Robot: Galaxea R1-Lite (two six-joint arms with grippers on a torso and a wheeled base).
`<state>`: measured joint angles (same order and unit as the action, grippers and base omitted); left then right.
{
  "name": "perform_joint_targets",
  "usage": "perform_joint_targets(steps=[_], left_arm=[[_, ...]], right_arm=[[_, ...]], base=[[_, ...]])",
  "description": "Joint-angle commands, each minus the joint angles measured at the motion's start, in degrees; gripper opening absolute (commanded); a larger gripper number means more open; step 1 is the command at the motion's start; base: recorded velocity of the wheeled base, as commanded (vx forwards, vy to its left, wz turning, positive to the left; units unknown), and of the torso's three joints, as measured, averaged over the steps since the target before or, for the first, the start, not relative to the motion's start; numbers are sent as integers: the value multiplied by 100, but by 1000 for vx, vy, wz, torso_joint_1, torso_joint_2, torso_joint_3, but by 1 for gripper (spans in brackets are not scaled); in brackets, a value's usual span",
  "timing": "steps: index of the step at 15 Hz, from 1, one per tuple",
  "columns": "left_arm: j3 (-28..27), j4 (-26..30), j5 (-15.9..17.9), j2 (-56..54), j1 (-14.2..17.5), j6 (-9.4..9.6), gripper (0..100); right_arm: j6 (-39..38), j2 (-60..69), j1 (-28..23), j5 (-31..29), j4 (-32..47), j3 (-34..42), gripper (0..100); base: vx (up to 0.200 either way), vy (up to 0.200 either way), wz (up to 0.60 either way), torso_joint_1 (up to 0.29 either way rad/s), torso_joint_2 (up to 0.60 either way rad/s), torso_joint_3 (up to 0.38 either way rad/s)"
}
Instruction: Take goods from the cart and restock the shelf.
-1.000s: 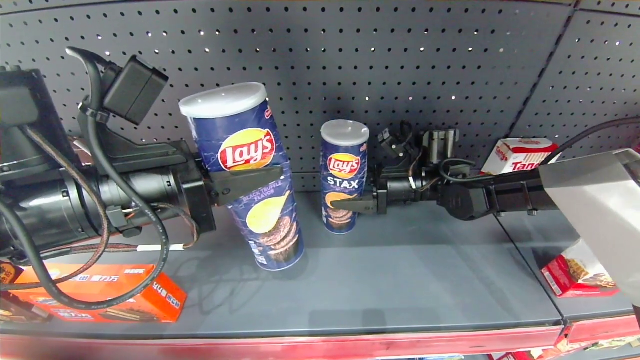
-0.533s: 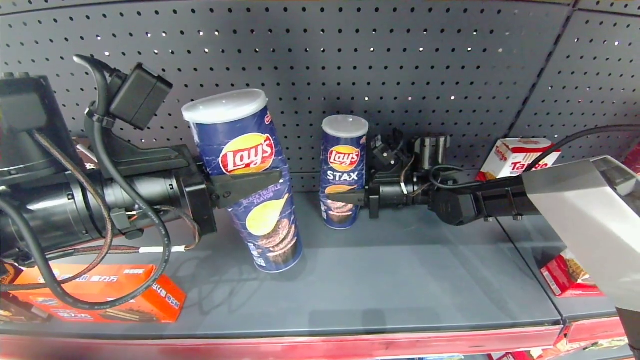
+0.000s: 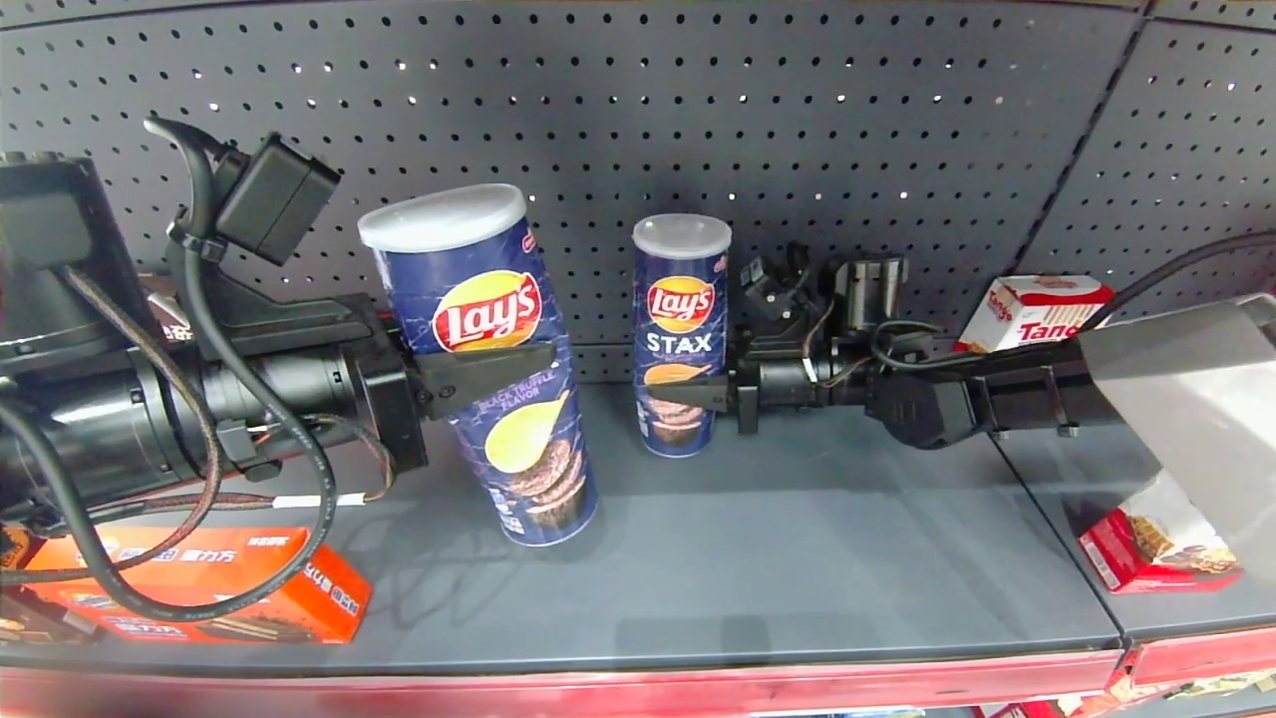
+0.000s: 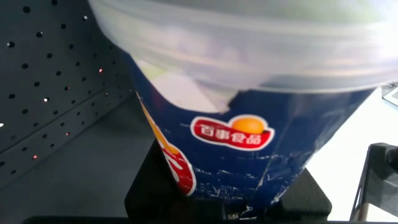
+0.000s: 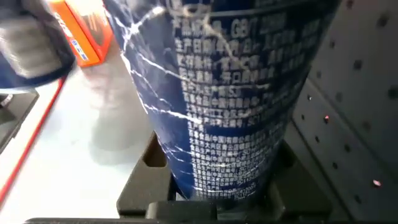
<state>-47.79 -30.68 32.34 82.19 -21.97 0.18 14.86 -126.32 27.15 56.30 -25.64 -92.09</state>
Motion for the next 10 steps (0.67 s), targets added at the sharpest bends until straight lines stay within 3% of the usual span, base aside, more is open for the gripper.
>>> perform_joint_targets(steps=[1,2,6,8,10], left_arm=[[-3,1,0,-19,-1,8,0],[-3,10,0,-19,-9,8,0],[-73,54,-9,-19,-9,17,0],[-55,19,-9,-19,8,17,0],[-20,1,-9,-19,8,17,0]], right_arm=[[78,828,80,-66,-170,710,0],[175,934,98,-75,-310,912,0],[342,1936,388,-242,-1752,3355,0],[325,2120,520,-268,-2226,4137,0],[316,2182,581,-277,-2499,4463,0]], base=[[0,0,0,0,0,0],[0,0,0,0,0,0],[0,0,0,0,0,0],[0,0,0,0,0,0],[0,0,0,0,0,0]])
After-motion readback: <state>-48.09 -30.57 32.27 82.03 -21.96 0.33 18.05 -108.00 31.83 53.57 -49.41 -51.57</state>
